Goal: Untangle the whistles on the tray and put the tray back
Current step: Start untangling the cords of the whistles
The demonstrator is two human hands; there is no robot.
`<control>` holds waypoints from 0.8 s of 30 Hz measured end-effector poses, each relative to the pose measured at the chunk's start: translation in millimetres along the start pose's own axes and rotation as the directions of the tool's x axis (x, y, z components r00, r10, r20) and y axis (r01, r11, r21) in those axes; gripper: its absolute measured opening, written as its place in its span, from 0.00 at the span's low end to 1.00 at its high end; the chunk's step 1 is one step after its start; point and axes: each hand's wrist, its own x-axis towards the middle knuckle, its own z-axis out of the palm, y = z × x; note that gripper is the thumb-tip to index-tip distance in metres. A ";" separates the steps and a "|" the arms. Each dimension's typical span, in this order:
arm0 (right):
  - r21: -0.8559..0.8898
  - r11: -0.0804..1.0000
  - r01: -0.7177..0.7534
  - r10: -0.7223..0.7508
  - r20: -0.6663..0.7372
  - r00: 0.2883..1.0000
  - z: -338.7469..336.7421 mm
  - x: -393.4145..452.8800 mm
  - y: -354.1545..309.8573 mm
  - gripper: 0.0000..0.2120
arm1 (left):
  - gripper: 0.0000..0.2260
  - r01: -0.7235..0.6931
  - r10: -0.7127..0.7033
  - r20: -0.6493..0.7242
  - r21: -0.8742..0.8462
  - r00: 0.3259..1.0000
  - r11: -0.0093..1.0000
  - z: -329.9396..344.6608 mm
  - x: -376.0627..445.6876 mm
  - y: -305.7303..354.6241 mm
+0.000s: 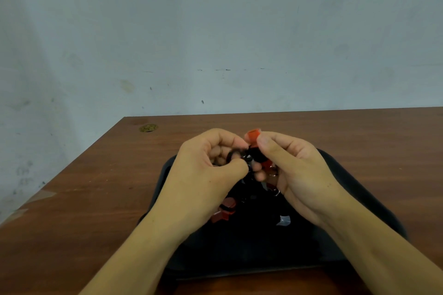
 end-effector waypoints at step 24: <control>-0.077 0.994 0.081 -0.085 -0.050 0.995 -1.7 0.7 -2.9 0.09 | 0.16 -0.489 0.511 0.008 0.304 0.860 0.818 17.6 -0.8 -19.2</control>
